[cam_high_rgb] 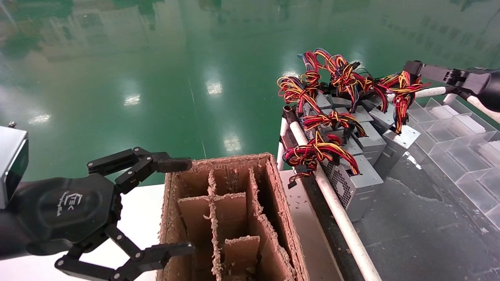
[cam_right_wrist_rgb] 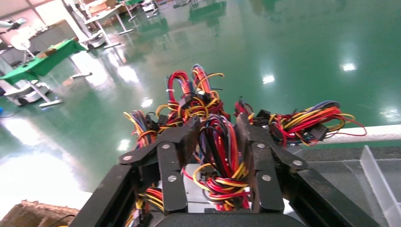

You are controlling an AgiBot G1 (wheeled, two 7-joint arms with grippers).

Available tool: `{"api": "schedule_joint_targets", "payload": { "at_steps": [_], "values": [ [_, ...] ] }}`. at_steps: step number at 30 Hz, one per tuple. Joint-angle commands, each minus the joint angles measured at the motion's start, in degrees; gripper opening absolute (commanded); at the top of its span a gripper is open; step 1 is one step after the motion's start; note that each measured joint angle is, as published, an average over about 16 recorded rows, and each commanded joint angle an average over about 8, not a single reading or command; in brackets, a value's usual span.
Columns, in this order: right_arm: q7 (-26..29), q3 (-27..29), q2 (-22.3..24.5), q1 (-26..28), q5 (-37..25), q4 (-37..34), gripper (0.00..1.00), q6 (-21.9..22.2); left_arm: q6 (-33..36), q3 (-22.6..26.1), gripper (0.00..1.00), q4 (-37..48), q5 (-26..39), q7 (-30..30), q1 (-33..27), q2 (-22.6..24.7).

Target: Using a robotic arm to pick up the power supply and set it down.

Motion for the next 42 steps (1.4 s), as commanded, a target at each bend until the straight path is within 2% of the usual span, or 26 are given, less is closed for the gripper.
{"api": "schedule_joint_targets", "payload": {
  "at_steps": [1, 12, 25, 42],
  "values": [
    [0.36, 0.05, 0.08, 0.13, 0.08, 0.12, 1.0, -0.32, 0.0, 0.0, 1.0, 0.0, 0.0, 0.0, 0.0, 0.0],
    [-0.41, 0.37, 0.7, 1.11, 0.52, 0.64, 1.0, -1.36, -0.01, 0.01, 1.0, 0.0, -0.01, 0.01, 0.0, -0.01],
    [-5.51, 3.64, 2.83, 1.41, 4.23, 2.48, 1.0, -4.63, -0.02, 0.02, 1.0, 0.02, -0.02, 0.02, 0.0, -0.01],
    [-5.39, 16.78, 5.52, -10.2, -1.13, 20.84, 1.0, -7.69, -0.02, 0.04, 1.0, 0.04, -0.04, 0.03, -0.01, -0.02]
  ]
}}
